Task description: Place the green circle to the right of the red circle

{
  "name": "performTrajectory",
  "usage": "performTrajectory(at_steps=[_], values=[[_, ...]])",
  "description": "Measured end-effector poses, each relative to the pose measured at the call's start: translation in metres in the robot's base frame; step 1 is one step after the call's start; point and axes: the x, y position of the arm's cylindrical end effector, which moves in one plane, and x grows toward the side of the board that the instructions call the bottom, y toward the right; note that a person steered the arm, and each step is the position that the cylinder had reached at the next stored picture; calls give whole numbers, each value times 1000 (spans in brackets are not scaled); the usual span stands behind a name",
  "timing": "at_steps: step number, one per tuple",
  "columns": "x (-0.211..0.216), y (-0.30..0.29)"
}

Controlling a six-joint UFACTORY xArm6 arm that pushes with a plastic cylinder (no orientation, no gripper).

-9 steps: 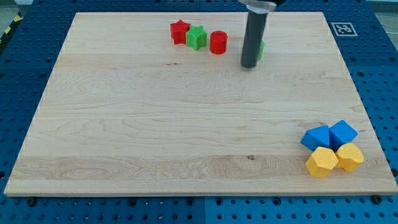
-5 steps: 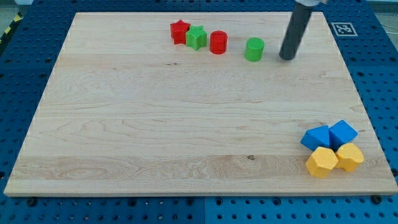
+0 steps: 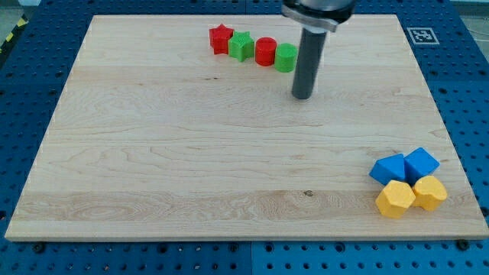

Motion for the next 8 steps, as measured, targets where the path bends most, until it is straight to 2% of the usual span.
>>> performTrajectory(at_steps=[1, 2, 4, 5, 8], values=[[-40, -15], [-52, -15], [-40, -7], [-24, 32], [-23, 41]])
